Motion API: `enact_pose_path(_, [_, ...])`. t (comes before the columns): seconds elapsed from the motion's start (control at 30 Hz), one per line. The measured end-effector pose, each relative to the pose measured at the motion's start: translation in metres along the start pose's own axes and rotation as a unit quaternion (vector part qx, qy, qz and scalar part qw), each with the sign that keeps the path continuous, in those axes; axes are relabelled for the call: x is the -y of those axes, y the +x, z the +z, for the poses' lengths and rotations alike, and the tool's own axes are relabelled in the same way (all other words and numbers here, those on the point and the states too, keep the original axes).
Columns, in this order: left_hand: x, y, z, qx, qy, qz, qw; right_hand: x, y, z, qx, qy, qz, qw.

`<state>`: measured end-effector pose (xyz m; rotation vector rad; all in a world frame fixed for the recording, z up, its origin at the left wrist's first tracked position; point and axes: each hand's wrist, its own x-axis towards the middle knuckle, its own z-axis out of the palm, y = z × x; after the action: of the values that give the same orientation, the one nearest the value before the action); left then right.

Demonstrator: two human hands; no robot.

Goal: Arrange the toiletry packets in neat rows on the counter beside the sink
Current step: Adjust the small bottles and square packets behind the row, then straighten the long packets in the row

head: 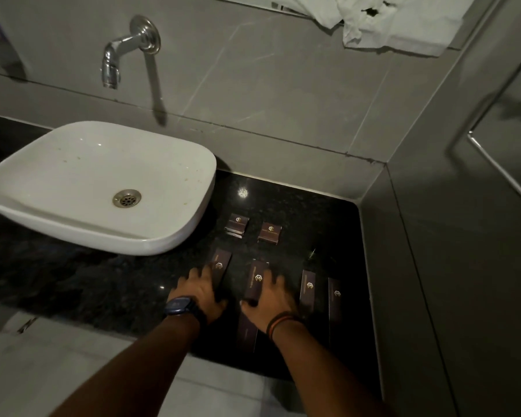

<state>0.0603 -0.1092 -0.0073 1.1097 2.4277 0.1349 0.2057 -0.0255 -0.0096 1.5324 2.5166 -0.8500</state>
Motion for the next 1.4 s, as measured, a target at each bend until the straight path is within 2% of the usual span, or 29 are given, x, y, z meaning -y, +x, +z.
enact_pose_path(0.13, [0.004,0.001,0.008,0.027,-0.037,-0.031,0.998,0.003,-0.007,0.013,0.014,0.037,0.040,0.998])
enact_pose_path(0.27, [0.007,0.000,0.015,0.014,-0.053,-0.031,0.998,0.009,-0.008,0.020,0.009,0.060,0.059,0.996])
enact_pose_path(0.57, [0.014,0.004,0.016,0.019,-0.072,-0.025,0.997,0.015,-0.003,0.022,0.002,0.043,0.073,0.996])
enact_pose_path(0.63, [0.011,0.000,0.014,-0.003,-0.045,-0.027,0.999,0.014,-0.002,0.018,-0.002,0.023,0.069,0.997])
enact_pose_path(0.73, [-0.003,-0.007,0.010,-0.079,0.014,0.001,0.997,0.005,-0.005,0.003,-0.063,0.010,0.050,0.997])
enact_pose_path(0.83, [-0.032,-0.014,0.011,-0.124,0.005,0.073,0.990,-0.018,-0.009,-0.021,-0.170,0.021,0.064,0.983])
enact_pose_path(0.93, [-0.069,-0.022,0.022,-0.081,-0.059,0.126,0.987,-0.052,-0.015,-0.043,-0.213,0.042,0.152,0.964])
enact_pose_path(1.1, [-0.129,-0.042,0.055,0.012,-0.135,0.100,0.986,-0.108,-0.033,-0.051,-0.148,0.078,0.263,0.950])
enact_pose_path(1.2, [-0.143,-0.047,0.072,0.046,-0.150,0.068,0.985,-0.120,-0.037,-0.043,-0.123,0.117,0.275,0.946])
enact_pose_path(1.4, [-0.143,-0.043,0.082,0.060,-0.151,0.042,0.986,-0.119,-0.039,-0.034,-0.101,0.129,0.250,0.954])
